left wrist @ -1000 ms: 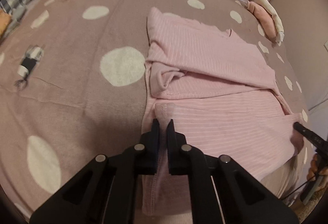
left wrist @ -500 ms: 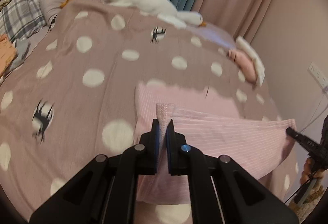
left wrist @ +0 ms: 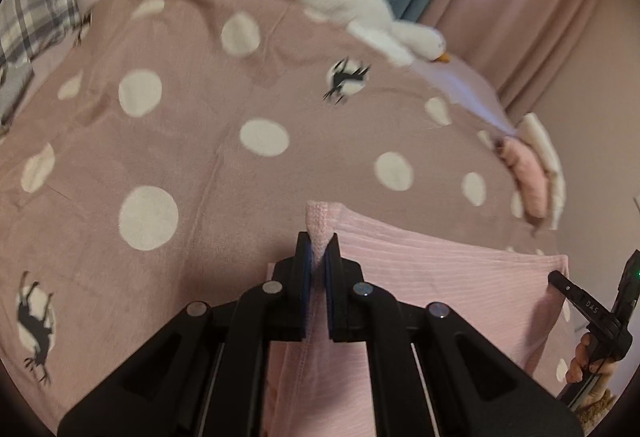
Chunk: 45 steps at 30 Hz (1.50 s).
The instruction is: Fold small clothes
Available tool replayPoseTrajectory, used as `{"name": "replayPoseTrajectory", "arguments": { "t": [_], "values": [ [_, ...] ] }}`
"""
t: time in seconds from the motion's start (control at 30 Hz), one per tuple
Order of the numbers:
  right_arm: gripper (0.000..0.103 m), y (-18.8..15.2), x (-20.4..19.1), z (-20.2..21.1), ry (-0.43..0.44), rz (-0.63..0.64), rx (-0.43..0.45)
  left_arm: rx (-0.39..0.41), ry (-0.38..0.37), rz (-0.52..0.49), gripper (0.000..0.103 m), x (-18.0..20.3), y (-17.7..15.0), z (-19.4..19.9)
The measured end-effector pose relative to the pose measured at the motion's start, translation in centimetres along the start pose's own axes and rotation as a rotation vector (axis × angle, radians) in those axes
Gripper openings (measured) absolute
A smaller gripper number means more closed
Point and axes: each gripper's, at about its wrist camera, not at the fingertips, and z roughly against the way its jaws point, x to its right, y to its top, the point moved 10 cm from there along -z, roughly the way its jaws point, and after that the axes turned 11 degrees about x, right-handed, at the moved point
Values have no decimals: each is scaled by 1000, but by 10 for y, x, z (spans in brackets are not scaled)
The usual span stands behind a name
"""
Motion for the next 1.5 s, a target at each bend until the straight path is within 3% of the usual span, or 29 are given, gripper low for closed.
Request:
{"name": "replayPoseTrajectory", "arguments": {
  "t": [0.13, 0.23, 0.4, 0.5, 0.53, 0.63, 0.67, 0.73, 0.8, 0.87, 0.93, 1.1, 1.3, 1.4, 1.5],
  "values": [
    [7, -19, 11, -43, -46, -9, -82, -80, -13, 60, 5, -12, -19, -35],
    [7, -39, 20, -64, -100, 5, -136, -105, 32, 43, 6, -20, -30, -48],
    [7, -60, 26, -77, -138, 8, -191, -150, 85, 30, 10, -34, -48, -59],
    [8, -64, 30, -74, -164, -1, -183, -133, 71, 70, 15, -35, -53, -47],
    [13, -66, 29, -73, -163, -5, -185, -137, 72, 79, 27, -35, -55, -42],
    [49, -68, 29, -58, -183, -12, -192, -133, 58, 103, 48, -33, -56, -20],
    [55, -67, 29, -52, -175, -15, -182, -118, 46, 105, 61, -32, -54, -9],
    [55, -63, 23, -30, -150, -16, -149, -98, 46, 102, 76, -31, -53, 9],
    [55, -60, 22, -11, -148, -16, -130, -77, 41, 89, 79, -28, -55, 29],
    [74, -59, 19, 11, -145, -23, -102, -75, 36, 78, 85, -27, -63, 49],
    [82, -59, 20, 36, -175, -45, -63, -80, 29, 84, 87, -27, -74, 61],
    [82, -76, 21, 90, -152, -125, 16, -135, 30, 103, 87, -31, -118, 80],
    [82, -127, 42, 99, -120, -288, -44, -207, -1, 169, 85, -35, -162, 77],
    [82, -154, 50, 94, -122, -342, -97, -210, -24, 193, 78, -29, -170, 72],
    [76, -173, 46, 88, -55, -416, -135, -197, -63, 190, 65, -17, -170, 68]
  ]
}}
